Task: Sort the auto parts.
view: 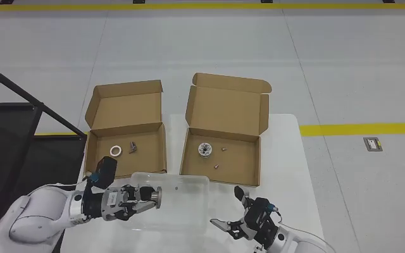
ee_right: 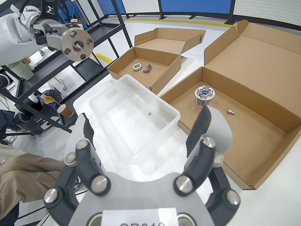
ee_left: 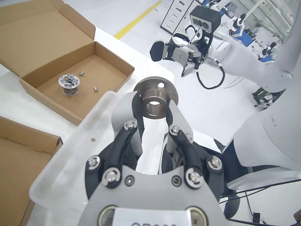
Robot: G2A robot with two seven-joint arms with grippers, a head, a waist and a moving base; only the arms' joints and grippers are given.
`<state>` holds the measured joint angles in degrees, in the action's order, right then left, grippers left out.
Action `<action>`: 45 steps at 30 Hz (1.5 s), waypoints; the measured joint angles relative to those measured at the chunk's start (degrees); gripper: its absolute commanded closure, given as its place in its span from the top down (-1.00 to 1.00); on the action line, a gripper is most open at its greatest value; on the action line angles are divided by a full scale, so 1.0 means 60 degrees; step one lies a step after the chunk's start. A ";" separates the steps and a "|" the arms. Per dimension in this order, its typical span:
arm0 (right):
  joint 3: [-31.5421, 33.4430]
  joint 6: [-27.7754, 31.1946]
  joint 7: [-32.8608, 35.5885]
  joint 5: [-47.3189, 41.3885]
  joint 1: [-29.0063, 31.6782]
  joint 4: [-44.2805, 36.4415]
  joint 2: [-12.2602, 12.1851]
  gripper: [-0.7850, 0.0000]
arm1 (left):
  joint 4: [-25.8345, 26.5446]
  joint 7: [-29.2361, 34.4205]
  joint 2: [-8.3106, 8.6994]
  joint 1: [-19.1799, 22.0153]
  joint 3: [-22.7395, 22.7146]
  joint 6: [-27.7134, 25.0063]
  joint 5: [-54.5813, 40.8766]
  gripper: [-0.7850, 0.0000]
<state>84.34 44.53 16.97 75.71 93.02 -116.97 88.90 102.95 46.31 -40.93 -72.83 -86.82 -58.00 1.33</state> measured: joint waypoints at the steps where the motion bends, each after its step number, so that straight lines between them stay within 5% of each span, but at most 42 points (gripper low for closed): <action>1: 0.0000 0.0000 0.0000 0.0000 0.0000 0.0000 0.0000 1.00 | -0.0145 0.0000 0.0129 0.0071 0.0047 0.0000 -0.0106 -1.00; 5: 0.0000 0.0000 0.0000 0.0000 0.0000 0.0000 0.0000 1.00 | -0.0981 0.0049 0.0378 0.0347 -0.0263 0.0274 0.0357 -1.00; 9: 0.0000 0.0000 0.0000 0.0000 0.0000 0.0000 0.0000 1.00 | -0.0944 -0.0453 0.0308 0.0618 -0.0276 0.2000 0.1593 -1.00; 11: 0.0000 0.0000 0.0000 0.0000 0.0000 0.0000 0.0000 1.00 | -0.0852 -0.0868 0.0228 0.0802 0.0011 0.3113 0.2429 -1.00; 16: 0.0000 0.0000 0.0000 0.0000 0.0000 0.0000 0.0000 1.00 | -0.1497 -0.0677 0.0062 0.1890 0.0962 0.4290 0.2628 -1.00; 30: 0.0000 0.0000 0.0000 0.0000 0.0000 0.0000 0.0000 1.00 | -0.1618 -0.0657 0.0039 0.2048 0.1095 0.4434 0.2608 -1.00; 33: 0.0000 0.0000 0.0000 0.0000 0.0000 0.0000 0.0000 1.00 | -0.1632 -0.1053 -0.0004 0.2084 0.1131 0.5165 0.3186 -1.00; 38: 0.0000 0.0000 0.0000 0.0000 0.0000 0.0000 0.0000 1.00 | -0.2871 -0.1488 -0.0336 0.3447 0.2188 0.7541 0.4239 -1.00; 45: 0.0000 0.0000 0.0000 0.0000 0.0000 0.0000 0.0000 1.00 | -0.6170 -0.1015 -0.1240 0.6342 0.4605 0.7209 0.3871 -1.00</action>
<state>84.34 44.53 16.97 75.71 93.02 -116.97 88.90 65.93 40.22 -48.38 -34.78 -59.19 -14.74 24.56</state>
